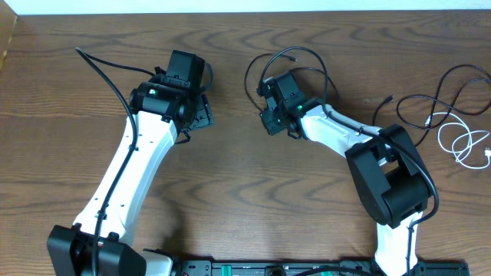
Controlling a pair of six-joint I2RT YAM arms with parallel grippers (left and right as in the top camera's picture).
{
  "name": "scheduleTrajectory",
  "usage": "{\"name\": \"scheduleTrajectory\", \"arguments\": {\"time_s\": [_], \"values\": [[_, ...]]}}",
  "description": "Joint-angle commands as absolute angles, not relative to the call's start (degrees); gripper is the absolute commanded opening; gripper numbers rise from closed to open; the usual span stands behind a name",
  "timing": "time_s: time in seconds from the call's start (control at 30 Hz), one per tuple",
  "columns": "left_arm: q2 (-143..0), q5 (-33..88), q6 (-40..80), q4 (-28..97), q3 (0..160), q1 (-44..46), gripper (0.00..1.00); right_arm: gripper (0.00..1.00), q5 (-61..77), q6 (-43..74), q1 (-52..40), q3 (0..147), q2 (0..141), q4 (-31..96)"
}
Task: Untangle cables
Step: 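Drag the black cable loop to the right side with the right gripper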
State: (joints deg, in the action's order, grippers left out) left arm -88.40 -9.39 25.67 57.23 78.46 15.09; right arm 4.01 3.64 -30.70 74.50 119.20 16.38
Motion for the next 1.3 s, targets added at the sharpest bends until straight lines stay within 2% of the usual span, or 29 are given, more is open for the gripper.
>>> {"name": "scheduleTrajectory", "arguments": {"time_s": [0.0,0.13,0.4,0.6,0.73,0.87,1.03,1.27], "values": [[-88.2,-10.57,25.61,57.56,78.83,15.0,0.8,0.03,3.49,8.01,-30.57,72.34,121.69,22.13],[-88.2,-10.57,25.61,57.54,78.81,15.0,0.8,0.01,3.36,8.16,-30.57,72.34,118.74,27.51],[-88.2,-10.55,25.61,57.58,78.83,15.0,0.8,0.01,2.35,8.27,-28.93,72.34,107.85,29.54],[-88.2,-10.55,25.61,57.58,78.83,15.0,0.8,0.01,-13.26,8.03,-22.39,72.34,93.93,28.93],[-88.2,-10.55,25.61,57.58,78.83,15.0,0.8,0.01,-19.35,7.75,-14.55,72.34,86.91,27.64],[-88.2,-10.55,25.61,57.58,78.83,15.0,0.8,0.01,-19.75,2.04,0.05,72.34,82.24,24.12],[-88.2,-10.52,25.63,57.56,78.83,15.0,0.8,0.01,-18.61,1.72,17.39,72.36,81.78,21.39],[-88.2,-9.47,25.65,57.58,78.83,15.03,0.8,0.01,-12.25,3.84,28.05,72.34,86.91,21.87]]}}
